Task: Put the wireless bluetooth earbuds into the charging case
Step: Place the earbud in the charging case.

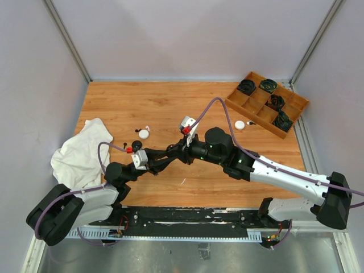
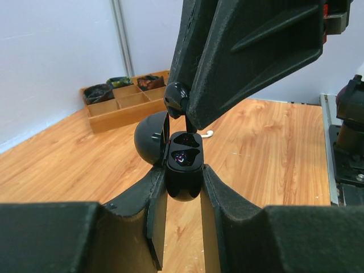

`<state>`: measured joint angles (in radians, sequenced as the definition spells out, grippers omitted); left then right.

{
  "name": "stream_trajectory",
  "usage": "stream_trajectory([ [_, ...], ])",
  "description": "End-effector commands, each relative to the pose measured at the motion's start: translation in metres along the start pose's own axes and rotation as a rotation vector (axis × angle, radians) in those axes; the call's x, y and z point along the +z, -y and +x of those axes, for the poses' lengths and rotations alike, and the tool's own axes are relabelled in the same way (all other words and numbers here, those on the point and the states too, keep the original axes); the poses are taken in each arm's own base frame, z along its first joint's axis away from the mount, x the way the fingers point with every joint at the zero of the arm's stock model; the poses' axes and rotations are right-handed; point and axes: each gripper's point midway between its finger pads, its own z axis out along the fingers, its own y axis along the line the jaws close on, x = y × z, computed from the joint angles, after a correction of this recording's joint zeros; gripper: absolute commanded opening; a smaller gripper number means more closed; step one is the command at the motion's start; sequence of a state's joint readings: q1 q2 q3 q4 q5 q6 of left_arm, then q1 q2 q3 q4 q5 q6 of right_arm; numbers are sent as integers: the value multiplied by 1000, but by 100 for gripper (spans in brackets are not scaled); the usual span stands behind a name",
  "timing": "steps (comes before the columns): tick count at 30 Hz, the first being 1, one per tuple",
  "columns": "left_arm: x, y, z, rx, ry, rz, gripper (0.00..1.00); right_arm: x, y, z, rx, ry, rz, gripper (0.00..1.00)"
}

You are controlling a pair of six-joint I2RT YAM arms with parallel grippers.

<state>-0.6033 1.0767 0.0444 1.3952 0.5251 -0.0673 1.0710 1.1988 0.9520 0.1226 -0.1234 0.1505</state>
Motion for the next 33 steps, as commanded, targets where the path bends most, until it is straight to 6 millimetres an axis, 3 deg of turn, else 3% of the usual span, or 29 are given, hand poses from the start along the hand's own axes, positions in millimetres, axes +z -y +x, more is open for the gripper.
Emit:
stream_trajectory([
  [1,-1,-2,-13,39,50,-9,0,3,-3,1,16,11,5,18],
  [33,-1,-7,-15,23,57,-45,0,10,2,20,45,-36,53,20],
])
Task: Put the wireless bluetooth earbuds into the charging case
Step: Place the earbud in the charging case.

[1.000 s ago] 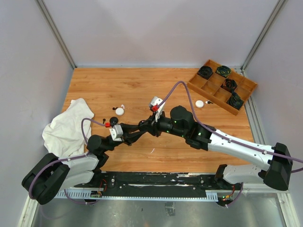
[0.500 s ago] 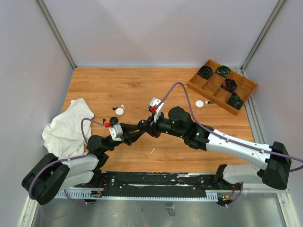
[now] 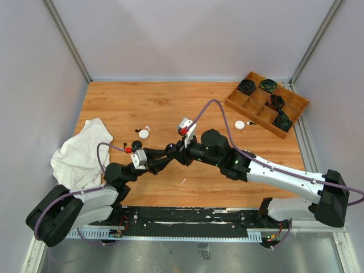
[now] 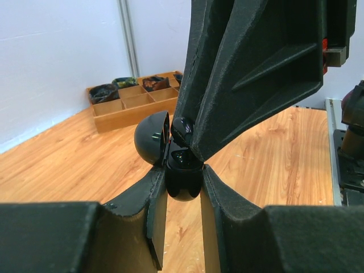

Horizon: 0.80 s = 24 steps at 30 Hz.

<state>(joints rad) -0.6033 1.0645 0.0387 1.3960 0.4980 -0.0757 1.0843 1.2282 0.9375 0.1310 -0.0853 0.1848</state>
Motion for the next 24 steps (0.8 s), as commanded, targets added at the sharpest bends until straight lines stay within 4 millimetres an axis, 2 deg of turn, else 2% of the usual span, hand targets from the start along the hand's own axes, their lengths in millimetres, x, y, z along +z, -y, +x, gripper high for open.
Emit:
stream_trajectory([
  [1,0,-4,-12,25,47,-19,0,3,1,5,12,-5,28,20],
  [8,0,-4,-12,24,46,-20,0,3,3,5,14,-11,41,25],
  [15,1,-5,-11,21,41,-25,0,1,0,-2,3,-14,28,37],
  [20,1,-7,-9,19,35,-33,0,-5,-2,-14,-25,-3,20,42],
  [24,1,-9,-8,17,29,-42,0,-15,9,-23,-73,-2,75,46],
])
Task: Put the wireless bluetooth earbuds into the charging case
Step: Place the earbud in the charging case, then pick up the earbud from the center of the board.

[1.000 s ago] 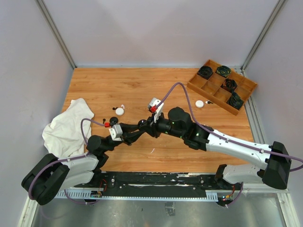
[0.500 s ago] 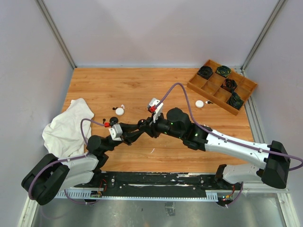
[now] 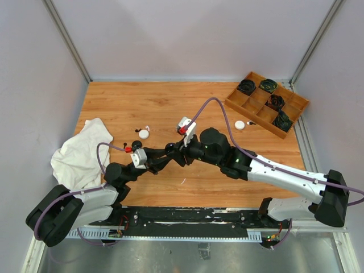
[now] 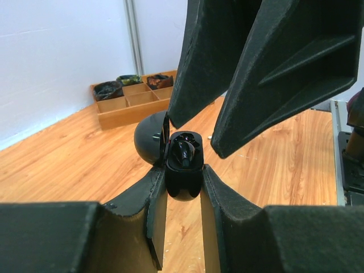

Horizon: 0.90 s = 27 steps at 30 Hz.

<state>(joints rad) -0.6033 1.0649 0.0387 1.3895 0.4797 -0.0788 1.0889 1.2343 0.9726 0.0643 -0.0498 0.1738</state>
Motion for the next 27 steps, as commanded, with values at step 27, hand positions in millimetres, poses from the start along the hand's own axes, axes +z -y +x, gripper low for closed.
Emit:
stream_trajectory([
  [27,2,-11,-9,6,20,-56,0,-113,293,57,253,-227,822,55],
])
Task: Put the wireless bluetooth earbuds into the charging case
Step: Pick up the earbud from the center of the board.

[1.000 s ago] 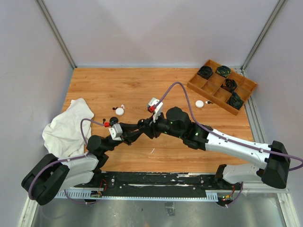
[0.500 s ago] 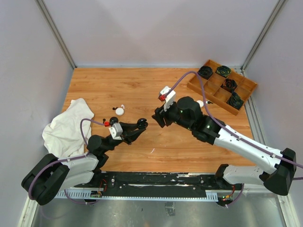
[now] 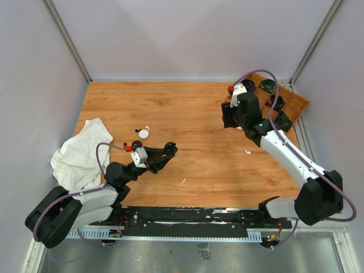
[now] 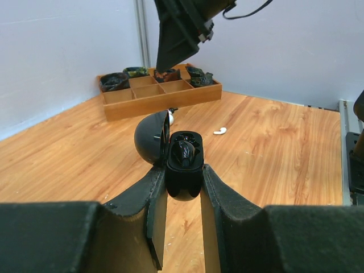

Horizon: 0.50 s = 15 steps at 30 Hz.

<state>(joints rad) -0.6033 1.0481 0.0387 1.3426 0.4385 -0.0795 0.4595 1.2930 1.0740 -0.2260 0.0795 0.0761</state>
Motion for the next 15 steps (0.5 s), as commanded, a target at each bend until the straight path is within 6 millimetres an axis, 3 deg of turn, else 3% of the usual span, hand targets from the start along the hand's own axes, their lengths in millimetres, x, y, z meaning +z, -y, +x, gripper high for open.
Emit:
stream_trajectory([
  [1,4,-4,-14,19,43,-13,0,21,47,22,117,-65,108,55],
  [8,4,-3,-13,15,38,-8,0,58,102,51,221,-121,172,56],
  [15,5,-3,-13,14,39,-6,0,87,138,74,247,-178,150,57],
])
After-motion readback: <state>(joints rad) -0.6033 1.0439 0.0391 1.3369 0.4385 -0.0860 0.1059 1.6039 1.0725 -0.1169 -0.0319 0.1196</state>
